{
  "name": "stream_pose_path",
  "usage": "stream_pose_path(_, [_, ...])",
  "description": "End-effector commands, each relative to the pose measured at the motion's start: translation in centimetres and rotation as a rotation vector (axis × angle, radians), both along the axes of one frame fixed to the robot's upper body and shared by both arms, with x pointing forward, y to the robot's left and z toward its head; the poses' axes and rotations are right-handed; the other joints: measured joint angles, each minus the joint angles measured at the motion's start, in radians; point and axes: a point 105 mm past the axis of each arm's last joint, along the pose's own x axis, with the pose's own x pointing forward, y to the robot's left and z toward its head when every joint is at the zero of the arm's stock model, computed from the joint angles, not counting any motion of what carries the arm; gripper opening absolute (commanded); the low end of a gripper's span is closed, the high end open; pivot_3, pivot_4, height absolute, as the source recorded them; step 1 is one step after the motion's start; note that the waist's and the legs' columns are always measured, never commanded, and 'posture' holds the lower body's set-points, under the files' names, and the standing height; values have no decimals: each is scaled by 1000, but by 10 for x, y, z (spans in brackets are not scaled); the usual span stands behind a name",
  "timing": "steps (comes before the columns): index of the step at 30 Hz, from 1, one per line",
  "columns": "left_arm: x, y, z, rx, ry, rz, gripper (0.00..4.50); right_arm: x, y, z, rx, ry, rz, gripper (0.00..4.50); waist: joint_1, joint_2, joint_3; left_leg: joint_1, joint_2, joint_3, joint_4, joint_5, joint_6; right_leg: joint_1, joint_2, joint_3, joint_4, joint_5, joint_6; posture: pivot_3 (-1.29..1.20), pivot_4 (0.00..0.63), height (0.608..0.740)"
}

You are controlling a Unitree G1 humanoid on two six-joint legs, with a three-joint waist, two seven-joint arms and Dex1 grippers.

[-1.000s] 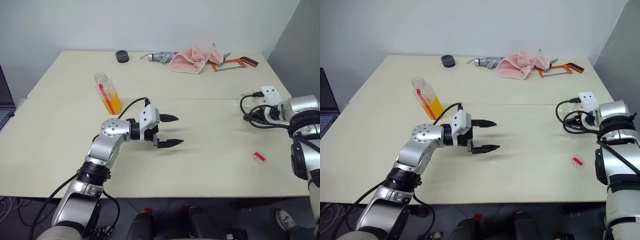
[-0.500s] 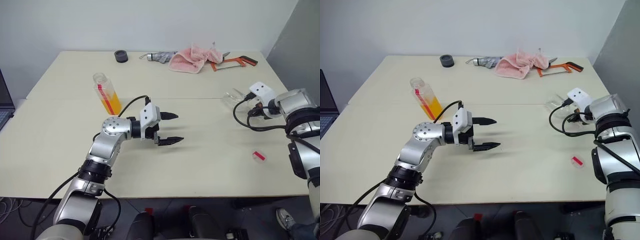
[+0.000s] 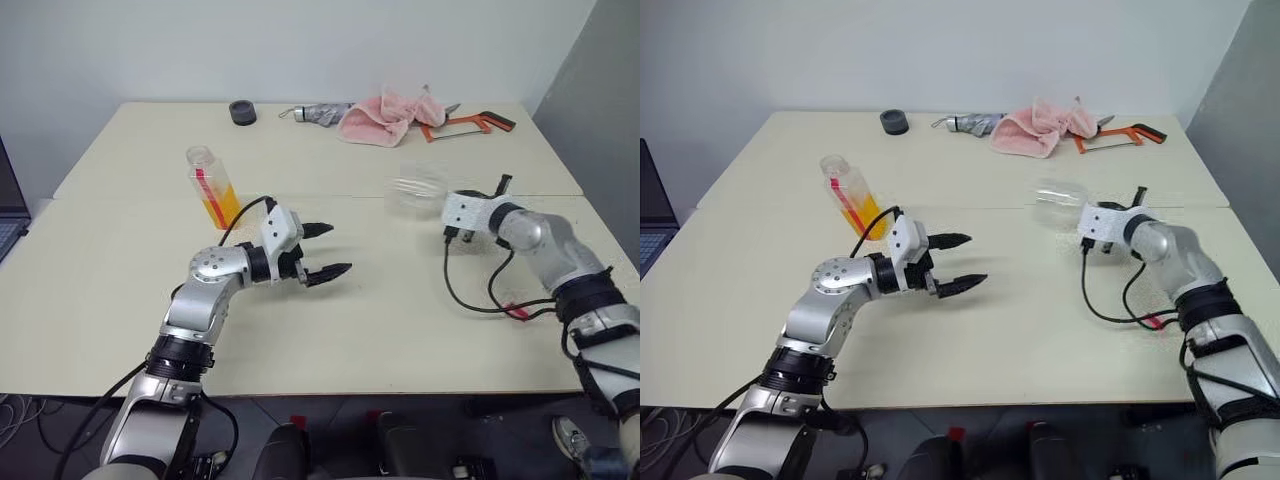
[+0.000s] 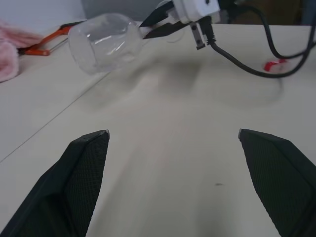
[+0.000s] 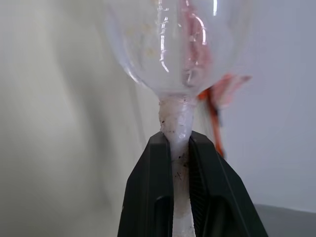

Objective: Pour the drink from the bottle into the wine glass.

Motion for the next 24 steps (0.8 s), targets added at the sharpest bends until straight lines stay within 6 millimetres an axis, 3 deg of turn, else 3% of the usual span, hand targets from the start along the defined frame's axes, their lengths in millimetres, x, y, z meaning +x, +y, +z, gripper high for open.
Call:
stream_pose_path(1, [0, 14, 16, -59, -13, 55, 4500, -11, 2, 44, 333, -253, -39, 132, 2, 0, 0, 0, 0, 0, 0, 0, 0, 0, 0, 0, 0, 0, 0, 0, 150, 740])
stream_pose_path(4, [3, 24, 23, -105, 10, 98, 4500, -22, 6, 41, 688, -305, -66, 131, 3, 0, 0, 0, 0, -1, 1, 0, -1, 0, 0, -1, 0, 0, 0, 0, 150, 740])
stream_pose_path(10, [-1, 34, 33, -141, 74, 80, 4500, -34, 42, -2, 1157, -105, 3, 131, 1, 0, 0, 0, 0, -1, 0, 0, -1, 1, 0, -1, 1, 0, 0, 0, 150, 740])
stream_pose_path(13, [-6, 38, 33, -107, 105, 42, 4500, -32, 60, -23, 1251, -11, 1, 131, -2, 0, 0, 1, 0, -1, 0, 0, -1, 1, 0, -1, 1, 0, 0, 0, 150, 740])
stream_pose_path(18, [-13, 40, 34, -62, 127, -8, 4500, -30, 79, -53, 1264, 106, -13, 131, -2, 0, 0, 1, 0, -1, 0, 0, -1, 1, 1, -1, 1, 0, 0, 0, 150, 740])
stream_pose_path(24, [-28, 39, 30, -9, 180, -106, 4500, -47, 80, -81, 1237, 200, -12, 131, -2, -1, 0, 3, 0, -1, 0, 0, -1, 2, 2, -1, 1, 0, 0, 0, 150, 740])
